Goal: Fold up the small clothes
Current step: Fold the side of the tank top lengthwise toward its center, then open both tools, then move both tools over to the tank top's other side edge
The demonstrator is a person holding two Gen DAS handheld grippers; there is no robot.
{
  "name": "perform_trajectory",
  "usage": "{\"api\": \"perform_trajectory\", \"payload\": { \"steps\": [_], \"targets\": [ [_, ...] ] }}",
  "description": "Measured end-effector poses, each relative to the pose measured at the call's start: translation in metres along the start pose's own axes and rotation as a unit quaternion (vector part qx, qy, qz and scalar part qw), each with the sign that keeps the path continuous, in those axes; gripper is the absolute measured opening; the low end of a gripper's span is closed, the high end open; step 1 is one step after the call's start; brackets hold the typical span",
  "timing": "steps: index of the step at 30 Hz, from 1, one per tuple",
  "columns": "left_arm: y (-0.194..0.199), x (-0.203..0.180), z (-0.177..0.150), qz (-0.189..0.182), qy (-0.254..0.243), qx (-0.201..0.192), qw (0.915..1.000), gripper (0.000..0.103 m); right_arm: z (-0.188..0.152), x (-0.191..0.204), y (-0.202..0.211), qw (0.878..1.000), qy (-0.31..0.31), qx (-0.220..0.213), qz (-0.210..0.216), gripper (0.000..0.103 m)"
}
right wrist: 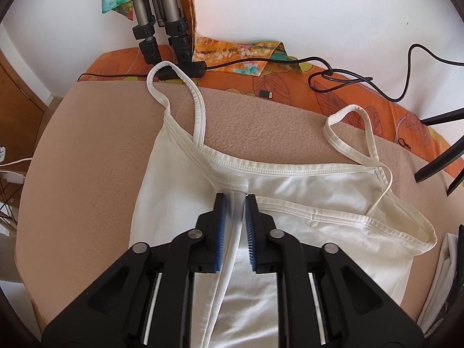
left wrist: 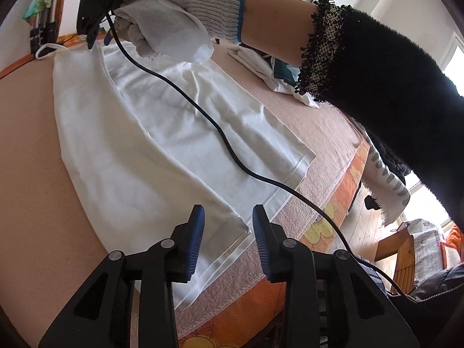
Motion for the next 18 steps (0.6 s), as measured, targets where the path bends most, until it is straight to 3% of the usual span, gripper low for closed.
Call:
{"api": "perform_trajectory", "payload": {
  "steps": [1, 3, 10, 18],
  "targets": [
    [0.001, -0.001, -0.001, 0.003, -0.004, 0.002, 1.0000, 0.043, 0.001, -0.003, 0.006, 1.000, -0.003, -0.009, -0.002, 0.051],
    [0.003, -0.001, -0.001, 0.012, -0.004, 0.000, 0.9999, 0.046, 0.004, -0.008, 0.022, 1.000, -0.009, -0.030, 0.003, 0.060],
    [0.028, 0.001, 0.008, 0.049, -0.003, -0.034, 0.9982, 0.046, 0.006, -0.040, 0.085, 0.995, -0.046, -0.079, 0.028, 0.065],
    [0.058, -0.010, 0.028, 0.093, -0.016, -0.086, 0.9918, 0.046, -0.021, -0.089, 0.168, 0.988, -0.072, -0.132, 0.038, 0.065]
  ]
}}
Point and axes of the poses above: each gripper's, at about its wrist camera, not at the fingertips, and y roughly against the way its jaws point, x to its left, z to its top, the point moved 8 cm from there along -y, roughly the way its jaws point, and after that the axes turned 1 degree about -z, right-handed, at the moved point
